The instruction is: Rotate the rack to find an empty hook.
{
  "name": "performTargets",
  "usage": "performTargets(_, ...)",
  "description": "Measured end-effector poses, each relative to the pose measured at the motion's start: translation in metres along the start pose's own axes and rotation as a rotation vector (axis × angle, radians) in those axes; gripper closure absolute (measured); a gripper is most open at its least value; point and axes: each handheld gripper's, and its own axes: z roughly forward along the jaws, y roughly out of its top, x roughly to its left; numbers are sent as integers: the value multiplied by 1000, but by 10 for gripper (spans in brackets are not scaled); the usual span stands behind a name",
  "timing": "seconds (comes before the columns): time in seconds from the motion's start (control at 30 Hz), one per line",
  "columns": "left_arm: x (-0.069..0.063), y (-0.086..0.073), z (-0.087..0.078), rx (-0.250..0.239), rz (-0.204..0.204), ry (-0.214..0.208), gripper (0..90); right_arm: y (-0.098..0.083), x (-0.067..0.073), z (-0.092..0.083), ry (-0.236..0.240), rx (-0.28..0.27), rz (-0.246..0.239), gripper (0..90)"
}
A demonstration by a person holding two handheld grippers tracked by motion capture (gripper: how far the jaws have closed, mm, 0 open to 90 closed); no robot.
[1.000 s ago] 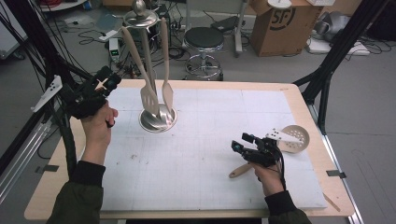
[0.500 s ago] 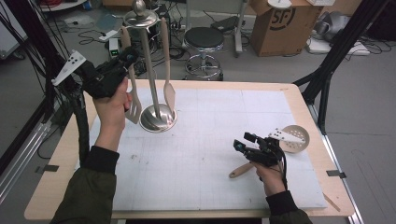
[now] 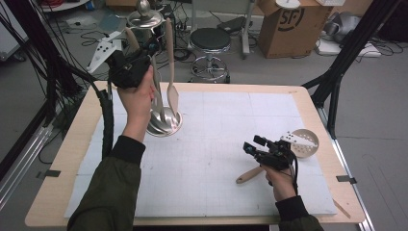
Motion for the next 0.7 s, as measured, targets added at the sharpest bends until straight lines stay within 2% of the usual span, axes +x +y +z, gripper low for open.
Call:
performTargets(0.1, -7, 0, 8, -5, 12, 4, 898, 0, 0, -1, 3, -6, 5, 279)
performTargets(0.2, -12, -1, 13, -24, 34, 32, 898, 0, -2, -1, 3, -2, 12, 279)
performTargets(0.27, -12, -2, 15, -31, 28, 43, 897, 0, -2, -2, 5, -4, 13, 279)
performTargets(0.43, -13, -3, 17, -33, 48, 65, 897, 0, -3, -2, 5, -8, 18, 279)
performTargets(0.5, -12, -3, 17, -27, 51, 89, 897, 0, -3, -2, 5, -6, 18, 278)
performTargets(0.6, -10, -1, 16, -27, 40, 88, 897, 0, -2, -1, 9, 0, 16, 279)
performTargets(0.7, -9, 0, 14, -28, 46, 89, 897, 0, -3, -1, 5, 3, 14, 279)
